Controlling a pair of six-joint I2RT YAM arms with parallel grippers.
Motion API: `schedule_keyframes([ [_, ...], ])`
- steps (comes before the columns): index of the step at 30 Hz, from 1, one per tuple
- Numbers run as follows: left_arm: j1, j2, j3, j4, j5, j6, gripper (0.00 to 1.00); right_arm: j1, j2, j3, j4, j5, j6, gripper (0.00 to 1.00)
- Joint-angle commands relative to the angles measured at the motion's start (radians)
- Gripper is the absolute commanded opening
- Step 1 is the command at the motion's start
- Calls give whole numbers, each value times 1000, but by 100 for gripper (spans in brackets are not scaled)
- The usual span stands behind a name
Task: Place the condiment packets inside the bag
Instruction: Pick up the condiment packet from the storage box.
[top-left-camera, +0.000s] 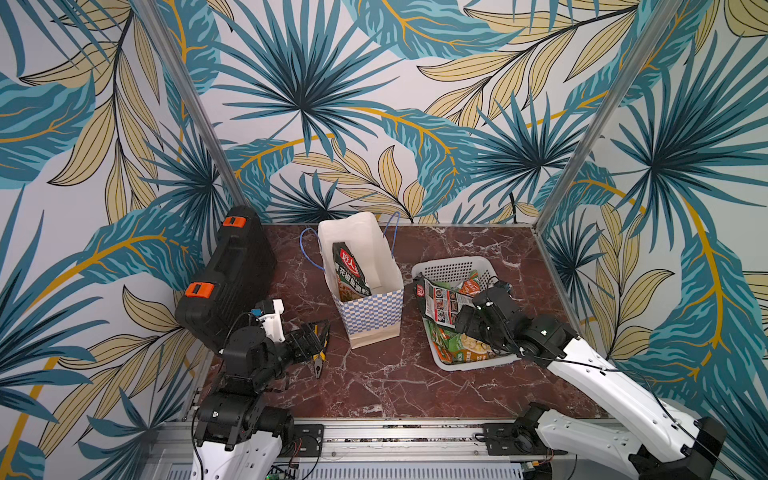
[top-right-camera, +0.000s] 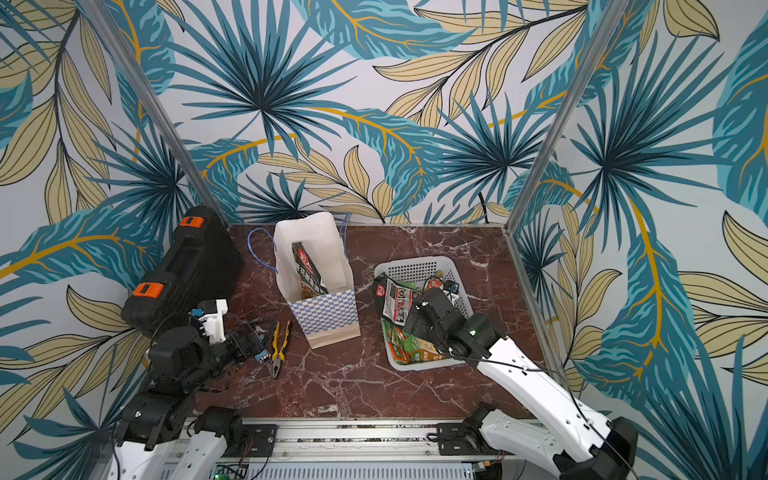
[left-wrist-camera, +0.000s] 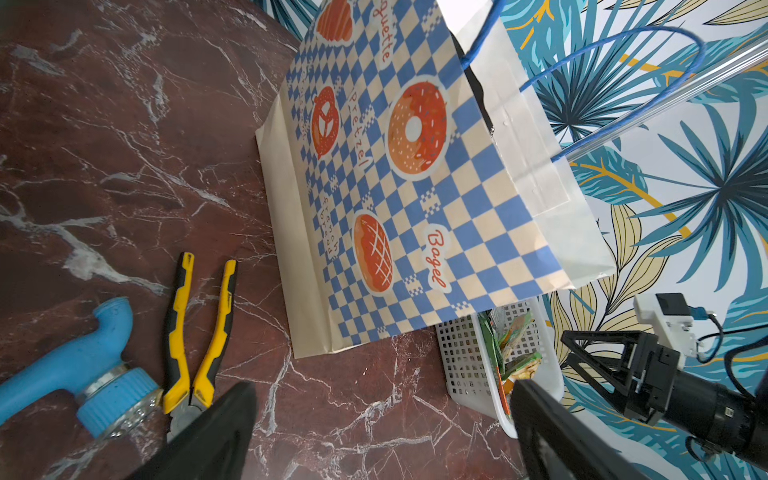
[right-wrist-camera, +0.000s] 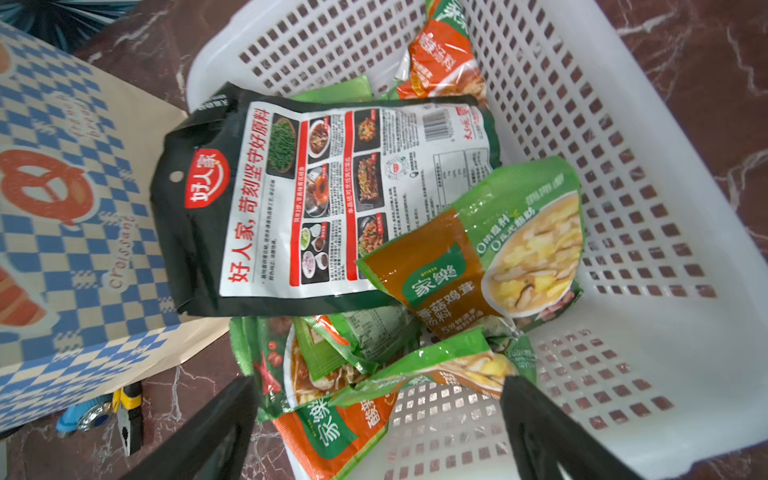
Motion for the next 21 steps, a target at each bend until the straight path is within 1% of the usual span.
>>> schedule_keyframes([
  [1,5,1,-17,9,5,-3,100,11,35,-8,-34,21,142,93],
  [6,5,8,-72,54,14,-13,100,31,111,11,-82,34,240,86],
  [10,4,25,-90,79,15,-12,100,50,156,-5,-59,16,277,82],
  [12,4,58,-59,77,19,-4,100,60,182,-9,-52,15,289,78],
  [14,3,104,9,51,14,38,100,67,202,-9,-61,25,304,76],
  [17,3,160,108,16,-27,93,100,68,225,-4,-68,25,319,73],
  [19,3,166,126,53,-32,89,100,70,232,-5,-67,31,328,67],
  [21,2,167,125,109,-37,71,100,70,237,-8,-66,43,339,58],
])
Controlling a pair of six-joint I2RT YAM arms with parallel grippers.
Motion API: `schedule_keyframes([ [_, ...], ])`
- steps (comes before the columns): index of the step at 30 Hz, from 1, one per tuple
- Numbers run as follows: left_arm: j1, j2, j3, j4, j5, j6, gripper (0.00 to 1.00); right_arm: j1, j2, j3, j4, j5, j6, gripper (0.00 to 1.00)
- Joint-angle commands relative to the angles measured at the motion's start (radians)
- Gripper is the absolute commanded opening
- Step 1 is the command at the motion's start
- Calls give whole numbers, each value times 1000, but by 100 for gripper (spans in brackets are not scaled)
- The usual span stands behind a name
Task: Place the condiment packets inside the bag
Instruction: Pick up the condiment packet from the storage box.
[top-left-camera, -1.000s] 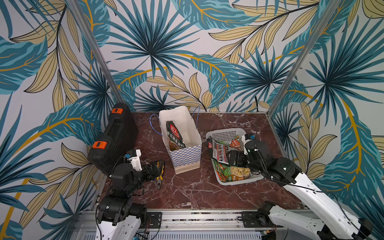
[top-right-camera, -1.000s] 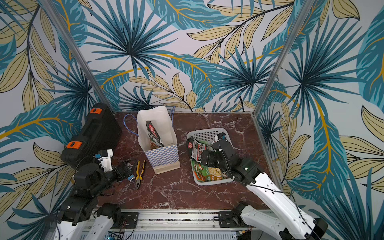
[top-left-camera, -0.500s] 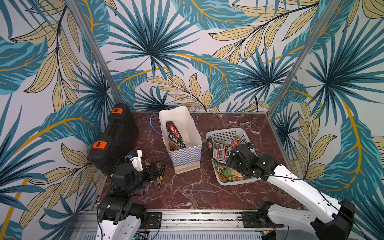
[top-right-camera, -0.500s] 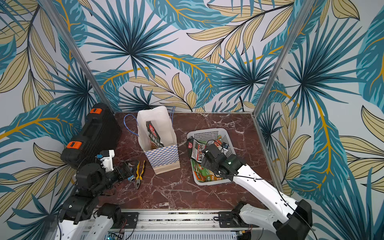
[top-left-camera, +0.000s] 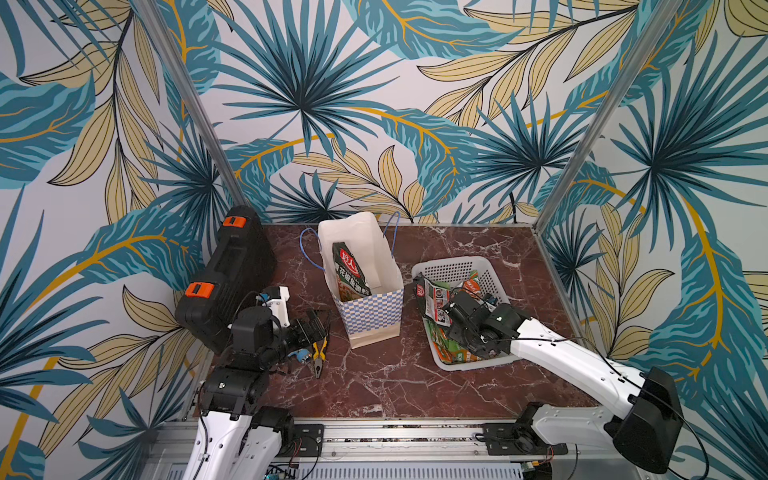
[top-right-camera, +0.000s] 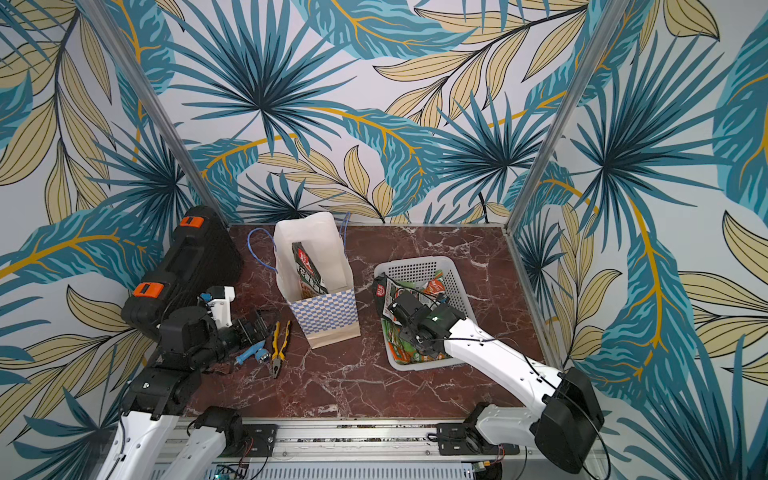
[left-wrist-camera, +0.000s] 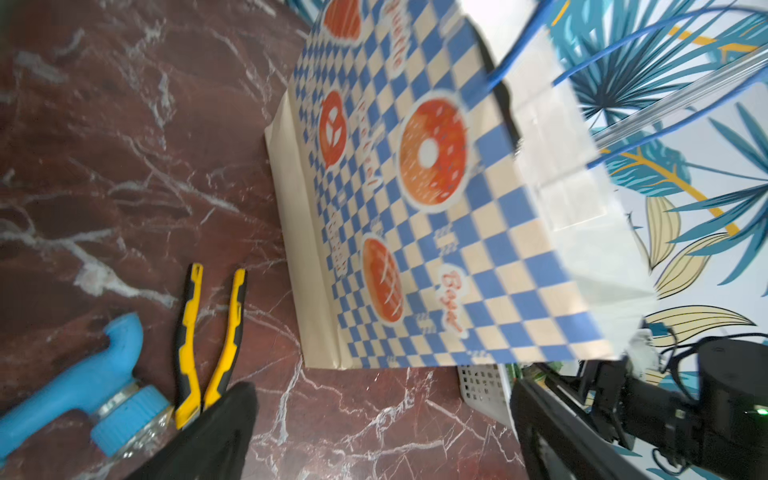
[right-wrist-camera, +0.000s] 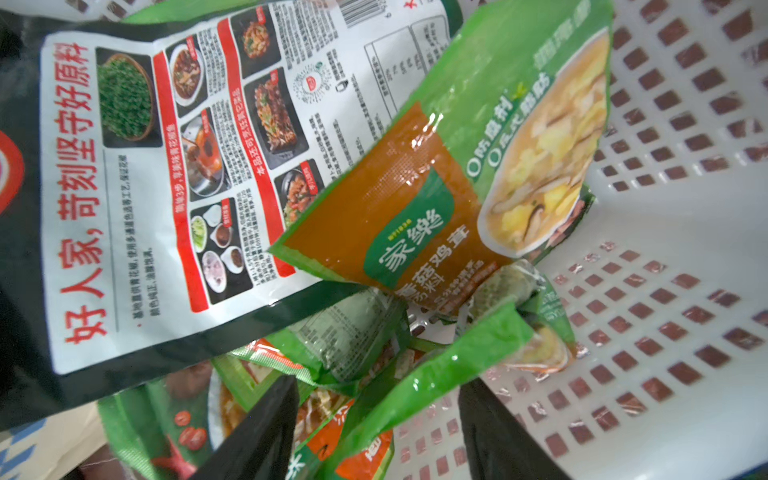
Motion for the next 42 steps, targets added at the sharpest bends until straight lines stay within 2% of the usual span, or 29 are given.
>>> schedule_keyframes([
  [1,3,-3,37,93,-25,11,100,5,6,-11,-24,34,43,52],
  [3,3,2,29,145,-38,-7,100,5,2,-8,-25,46,44,45],
  [8,3,4,-33,254,-97,32,100,6,-32,12,-46,97,32,11],
  [10,3,-5,-61,271,-125,65,100,4,-49,28,-67,126,21,0],
  [16,1,-67,-199,397,-135,64,100,6,-152,70,-76,213,-75,0],
  [19,0,-74,-249,442,-152,75,100,6,-225,92,-50,248,-172,0],
  [27,-3,-76,-326,509,-149,96,100,5,-453,76,160,265,-465,0],
  [34,-6,-131,-359,502,-136,96,100,5,-466,180,299,124,-642,0],
  [42,-12,-174,-356,482,-133,95,100,6,-358,332,484,-192,-767,0],
])
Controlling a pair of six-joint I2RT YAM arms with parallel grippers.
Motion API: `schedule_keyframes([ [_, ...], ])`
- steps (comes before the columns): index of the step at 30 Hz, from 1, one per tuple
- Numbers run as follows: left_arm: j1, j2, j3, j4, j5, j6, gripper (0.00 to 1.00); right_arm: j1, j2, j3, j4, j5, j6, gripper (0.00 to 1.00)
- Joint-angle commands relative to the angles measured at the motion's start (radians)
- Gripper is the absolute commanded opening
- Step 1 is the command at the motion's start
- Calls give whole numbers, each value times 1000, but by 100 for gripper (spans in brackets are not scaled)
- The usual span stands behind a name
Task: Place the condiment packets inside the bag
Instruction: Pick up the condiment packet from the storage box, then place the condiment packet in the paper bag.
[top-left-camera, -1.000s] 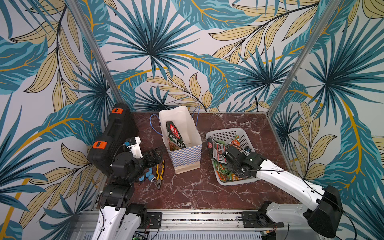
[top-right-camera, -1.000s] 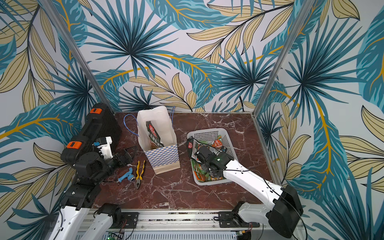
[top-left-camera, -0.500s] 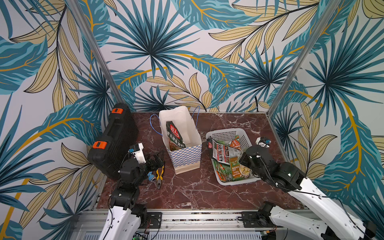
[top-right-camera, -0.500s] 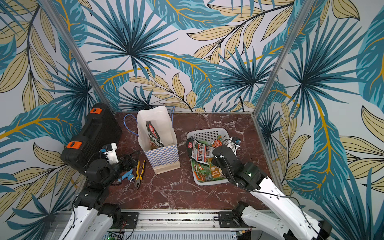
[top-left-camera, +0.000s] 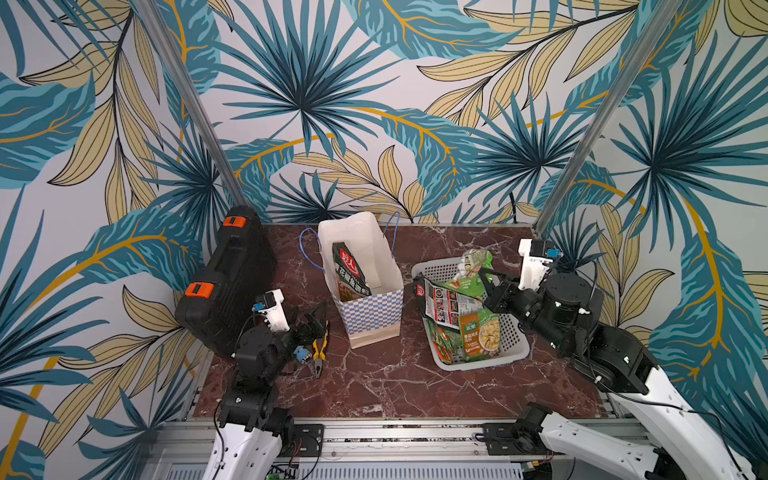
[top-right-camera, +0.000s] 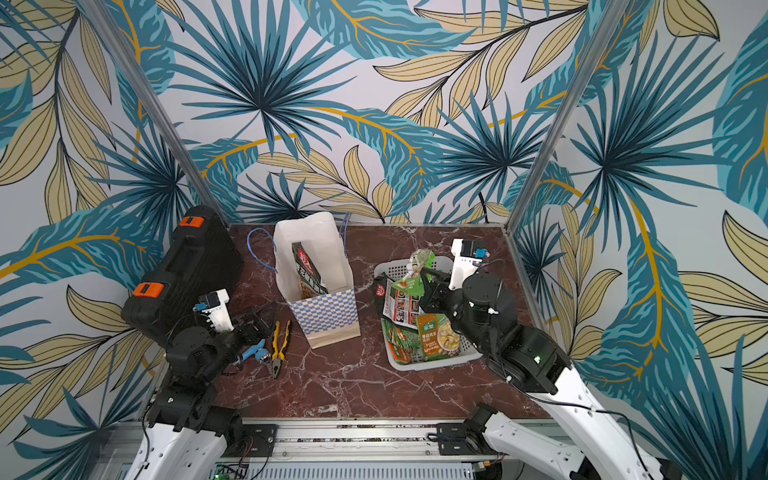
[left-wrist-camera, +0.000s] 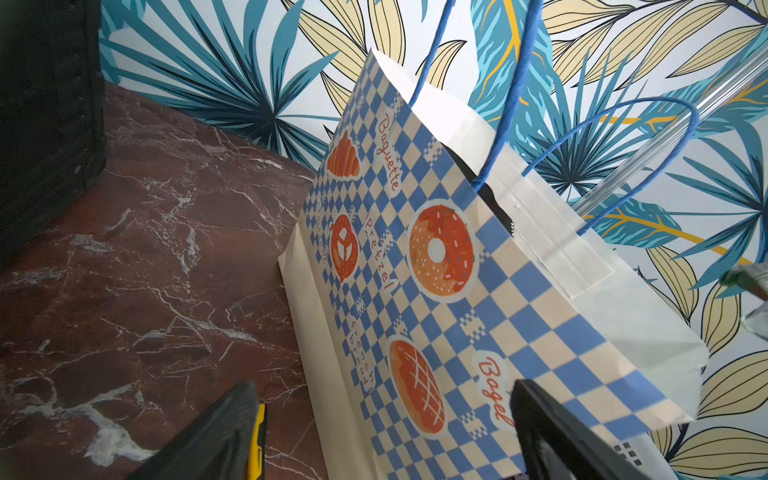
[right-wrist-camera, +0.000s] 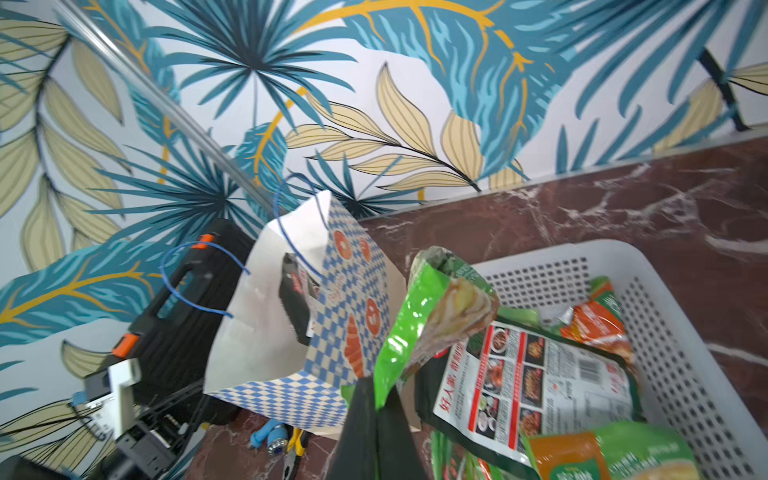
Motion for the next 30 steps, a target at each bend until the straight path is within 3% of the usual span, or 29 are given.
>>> schedule_keyframes([
  [1,-6,-14,-25,12,3,16,100,3,65,76,140,-211,-92,0],
  [6,-7,9,-36,30,3,13,100,7,233,238,144,-395,-131,0],
  [12,-8,27,-45,44,-2,11,100,47,473,500,-1,-462,-269,0],
  [17,-9,61,-43,55,6,12,100,68,661,693,-134,-361,-400,0],
  [25,-11,72,-49,65,12,13,100,68,992,1011,-357,-99,-564,0],
  [30,-12,73,-43,62,19,12,100,68,1121,1096,-397,-71,-606,0],
])
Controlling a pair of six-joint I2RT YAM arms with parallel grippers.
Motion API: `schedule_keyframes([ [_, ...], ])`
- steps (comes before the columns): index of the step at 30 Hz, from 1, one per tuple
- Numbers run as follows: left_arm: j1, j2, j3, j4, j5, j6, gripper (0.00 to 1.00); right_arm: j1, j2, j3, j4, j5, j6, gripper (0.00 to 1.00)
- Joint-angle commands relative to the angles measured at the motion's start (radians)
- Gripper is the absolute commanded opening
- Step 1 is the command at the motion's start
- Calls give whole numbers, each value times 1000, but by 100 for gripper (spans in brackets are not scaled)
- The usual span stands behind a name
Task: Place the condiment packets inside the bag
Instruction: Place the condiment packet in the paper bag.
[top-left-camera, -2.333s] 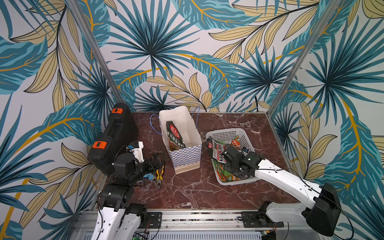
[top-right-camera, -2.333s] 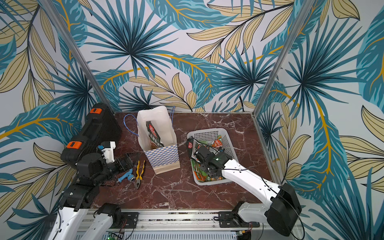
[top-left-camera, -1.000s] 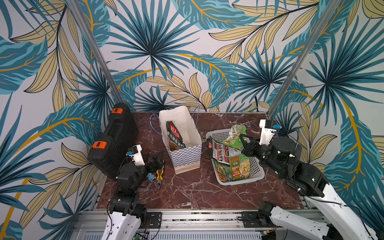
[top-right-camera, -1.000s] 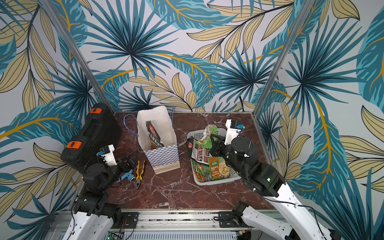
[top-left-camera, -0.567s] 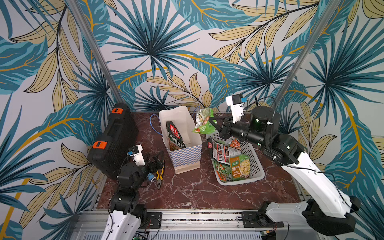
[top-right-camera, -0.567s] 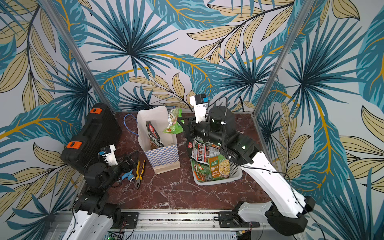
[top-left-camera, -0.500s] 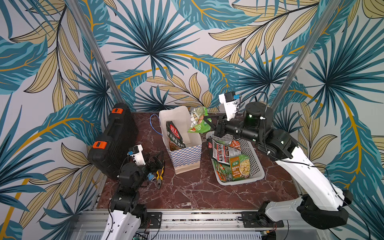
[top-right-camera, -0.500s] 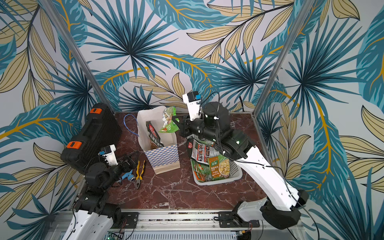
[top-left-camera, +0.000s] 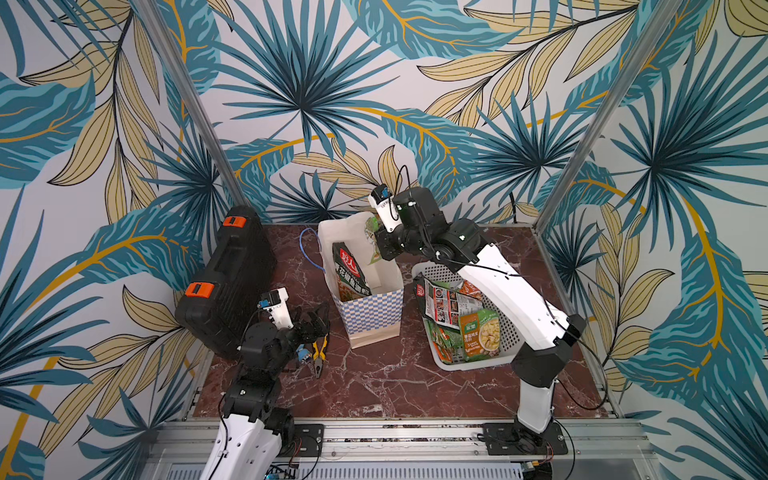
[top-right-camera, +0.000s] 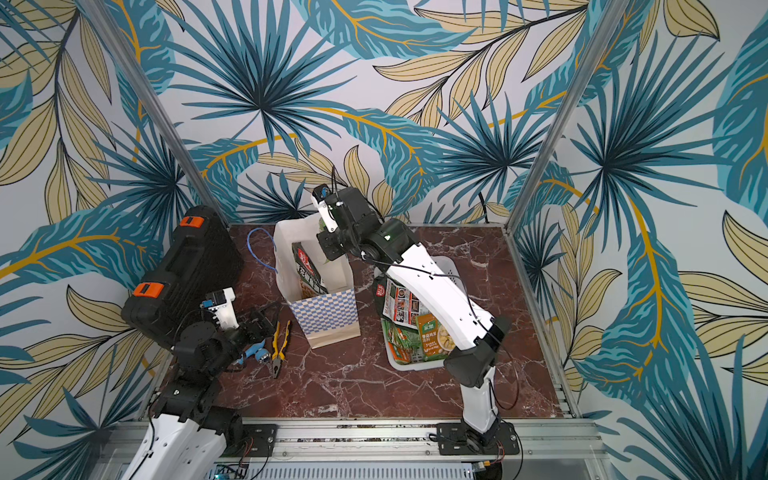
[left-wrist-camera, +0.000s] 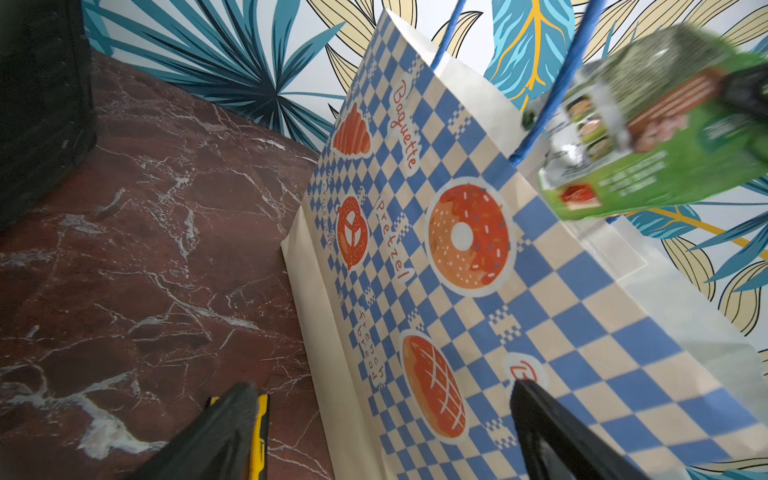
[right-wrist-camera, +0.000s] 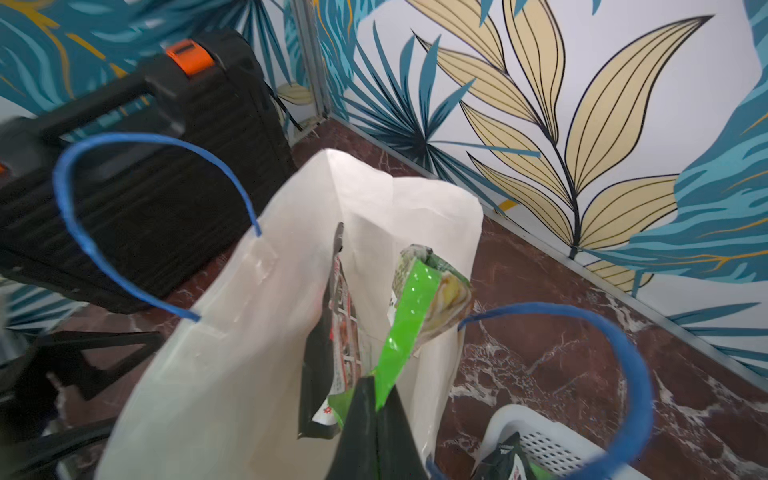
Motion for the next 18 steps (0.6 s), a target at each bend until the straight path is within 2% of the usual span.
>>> schedule_keyframes([
  [1,-6,-1,-27,24,14,11,100,1,58,60,-73,68,-67,0],
  [2,-6,-2,-27,24,15,12,100,1,78,84,-87,77,-66,3],
  [4,-7,-4,-27,22,17,10,100,1,104,127,-113,80,-59,26],
  [7,-8,-7,-26,21,20,8,100,1,90,153,-120,47,-39,47],
  [8,-9,-10,-24,20,22,7,100,1,76,152,-118,39,-28,51],
  [14,-13,-36,-24,10,18,6,100,1,-36,114,-137,-4,33,60],
  [18,-20,-65,-11,-11,25,3,100,1,-187,-76,-81,-12,76,69],
])
